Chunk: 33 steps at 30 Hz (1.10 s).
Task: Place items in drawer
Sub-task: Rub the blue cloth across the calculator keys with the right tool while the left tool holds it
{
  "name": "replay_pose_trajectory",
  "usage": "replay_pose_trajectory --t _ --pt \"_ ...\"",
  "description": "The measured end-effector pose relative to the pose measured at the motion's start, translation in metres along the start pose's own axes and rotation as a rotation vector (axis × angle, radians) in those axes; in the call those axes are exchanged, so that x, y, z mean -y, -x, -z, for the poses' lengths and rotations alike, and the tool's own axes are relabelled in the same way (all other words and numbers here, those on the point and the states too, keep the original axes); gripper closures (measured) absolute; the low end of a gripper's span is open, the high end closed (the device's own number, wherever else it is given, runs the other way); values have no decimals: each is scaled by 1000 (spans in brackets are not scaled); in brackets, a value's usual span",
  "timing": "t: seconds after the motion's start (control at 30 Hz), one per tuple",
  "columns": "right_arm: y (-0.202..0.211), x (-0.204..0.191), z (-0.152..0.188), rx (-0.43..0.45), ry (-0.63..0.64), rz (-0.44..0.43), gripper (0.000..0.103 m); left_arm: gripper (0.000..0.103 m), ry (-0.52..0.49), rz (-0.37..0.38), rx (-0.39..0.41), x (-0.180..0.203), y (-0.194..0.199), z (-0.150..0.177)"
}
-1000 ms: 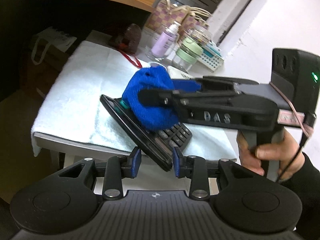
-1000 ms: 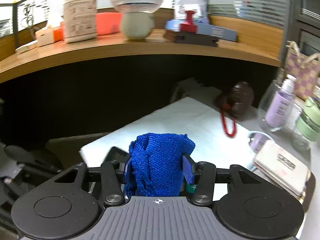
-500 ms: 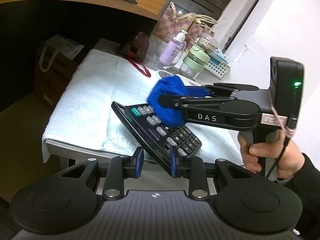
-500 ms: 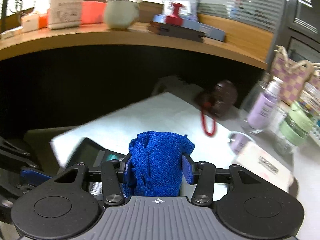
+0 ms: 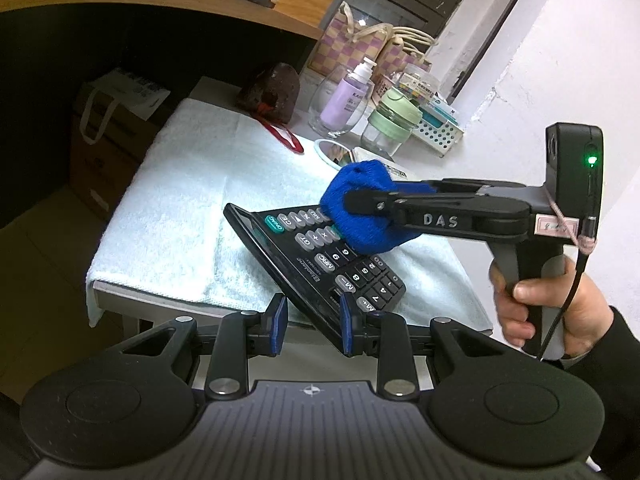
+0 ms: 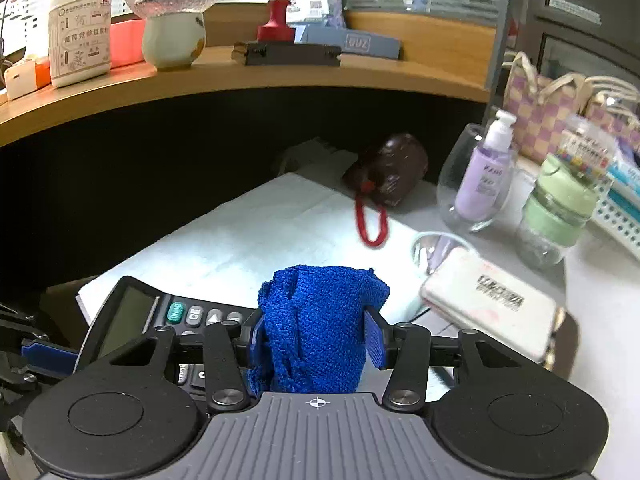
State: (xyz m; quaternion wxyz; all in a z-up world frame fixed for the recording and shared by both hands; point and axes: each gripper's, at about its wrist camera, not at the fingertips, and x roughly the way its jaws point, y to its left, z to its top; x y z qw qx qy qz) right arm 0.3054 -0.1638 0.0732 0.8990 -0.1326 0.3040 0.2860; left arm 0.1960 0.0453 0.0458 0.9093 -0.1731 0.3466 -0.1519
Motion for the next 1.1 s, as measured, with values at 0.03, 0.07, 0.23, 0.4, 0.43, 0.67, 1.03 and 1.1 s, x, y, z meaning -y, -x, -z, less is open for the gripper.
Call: replay_pose_trajectory --t 0.03,0.07,0.23,0.4,0.43,0.67,1.03,1.1 --pt "-1 -2 0 2 -1 -9 52 71 1 -4 0 0 0 -1" --pt "0 -4 0 7 2 -21 52 72 -1 -8 0 0 -1 -2" --pt "3 -23 -2 23 36 -96 52 72 -7 -15 1 1 -1 -1" --pt "14 -42 0 29 95 -161 52 72 -2 -19 2 0 -2 -1" --pt "17 -45 2 30 116 -161 52 72 -3 -23 2 0 -2 -1" --pt "35 -44 12 -1 138 -193 52 73 2 -25 1 -1 -2 -3" --pt "54 -26 30 -42 154 -128 52 73 -11 -29 -1 -1 -2 -3" --pt "54 -20 32 -46 149 -104 51 73 -14 -27 -2 -2 -2 -3"
